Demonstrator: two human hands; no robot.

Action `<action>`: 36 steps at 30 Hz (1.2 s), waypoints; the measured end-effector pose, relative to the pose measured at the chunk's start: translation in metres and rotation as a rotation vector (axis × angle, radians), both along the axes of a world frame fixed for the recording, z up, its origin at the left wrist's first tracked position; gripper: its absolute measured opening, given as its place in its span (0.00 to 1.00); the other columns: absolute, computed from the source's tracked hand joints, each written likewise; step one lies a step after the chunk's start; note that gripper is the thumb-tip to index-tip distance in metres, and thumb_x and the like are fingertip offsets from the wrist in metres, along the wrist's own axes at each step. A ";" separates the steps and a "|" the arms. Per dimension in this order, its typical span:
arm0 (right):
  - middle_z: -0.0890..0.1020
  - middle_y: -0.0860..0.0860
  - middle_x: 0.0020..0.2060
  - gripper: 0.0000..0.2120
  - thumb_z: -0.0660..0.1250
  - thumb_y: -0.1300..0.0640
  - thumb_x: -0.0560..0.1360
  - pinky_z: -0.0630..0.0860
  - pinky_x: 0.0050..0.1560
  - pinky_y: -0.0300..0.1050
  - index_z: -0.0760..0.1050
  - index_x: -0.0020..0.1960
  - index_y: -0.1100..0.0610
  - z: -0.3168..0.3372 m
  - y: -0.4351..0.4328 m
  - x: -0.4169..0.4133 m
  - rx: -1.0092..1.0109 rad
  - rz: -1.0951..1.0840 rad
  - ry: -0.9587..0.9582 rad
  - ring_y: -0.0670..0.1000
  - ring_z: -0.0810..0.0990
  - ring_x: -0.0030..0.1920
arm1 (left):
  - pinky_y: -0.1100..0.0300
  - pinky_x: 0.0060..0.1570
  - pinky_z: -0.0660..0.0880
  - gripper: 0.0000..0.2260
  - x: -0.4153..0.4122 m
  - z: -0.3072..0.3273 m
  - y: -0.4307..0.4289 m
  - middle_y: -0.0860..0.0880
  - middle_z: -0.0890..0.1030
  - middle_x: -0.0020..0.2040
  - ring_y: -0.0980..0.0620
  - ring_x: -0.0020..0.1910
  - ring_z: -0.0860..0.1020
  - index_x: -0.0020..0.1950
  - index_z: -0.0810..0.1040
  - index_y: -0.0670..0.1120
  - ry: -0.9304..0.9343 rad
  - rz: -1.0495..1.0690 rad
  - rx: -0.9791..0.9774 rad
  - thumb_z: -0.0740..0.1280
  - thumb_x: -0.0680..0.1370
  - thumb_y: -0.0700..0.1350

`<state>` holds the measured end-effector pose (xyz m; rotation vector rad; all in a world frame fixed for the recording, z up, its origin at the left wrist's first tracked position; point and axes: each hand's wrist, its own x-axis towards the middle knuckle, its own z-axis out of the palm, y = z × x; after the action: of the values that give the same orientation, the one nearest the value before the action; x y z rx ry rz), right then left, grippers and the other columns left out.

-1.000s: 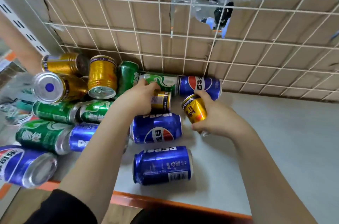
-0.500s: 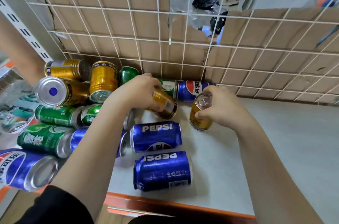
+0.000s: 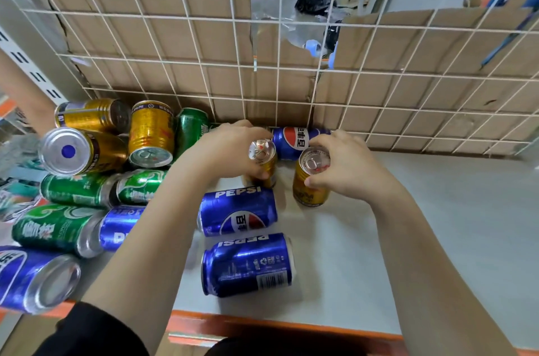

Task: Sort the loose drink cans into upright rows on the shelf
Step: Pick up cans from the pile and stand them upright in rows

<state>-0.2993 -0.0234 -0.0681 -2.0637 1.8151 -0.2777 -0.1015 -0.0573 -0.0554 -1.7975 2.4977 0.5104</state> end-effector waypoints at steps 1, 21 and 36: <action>0.69 0.52 0.59 0.33 0.73 0.51 0.67 0.67 0.56 0.45 0.65 0.69 0.50 0.000 0.000 0.000 -0.001 0.007 0.002 0.55 0.64 0.64 | 0.51 0.58 0.72 0.34 0.001 0.000 0.000 0.50 0.70 0.62 0.47 0.60 0.71 0.70 0.66 0.56 -0.018 -0.021 0.016 0.74 0.67 0.53; 0.81 0.52 0.43 0.24 0.68 0.42 0.56 0.72 0.51 0.47 0.80 0.47 0.54 0.000 0.029 -0.020 -0.233 -0.309 -0.084 0.54 0.76 0.50 | 0.57 0.48 0.69 0.30 -0.032 0.005 0.020 0.51 0.73 0.53 0.48 0.54 0.74 0.62 0.75 0.52 0.180 0.012 -0.264 0.72 0.63 0.62; 0.81 0.53 0.49 0.23 0.76 0.54 0.60 0.72 0.55 0.47 0.78 0.55 0.55 0.032 0.216 -0.245 -0.406 -0.577 -0.208 0.54 0.77 0.52 | 0.56 0.53 0.69 0.32 -0.281 0.025 0.156 0.50 0.75 0.57 0.47 0.56 0.75 0.64 0.73 0.54 0.492 -0.238 -0.340 0.71 0.62 0.62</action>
<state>-0.5439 0.1927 -0.0365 -1.5967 2.3207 -1.0484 -0.3830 0.0989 -0.0307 -1.5769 3.2556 0.6057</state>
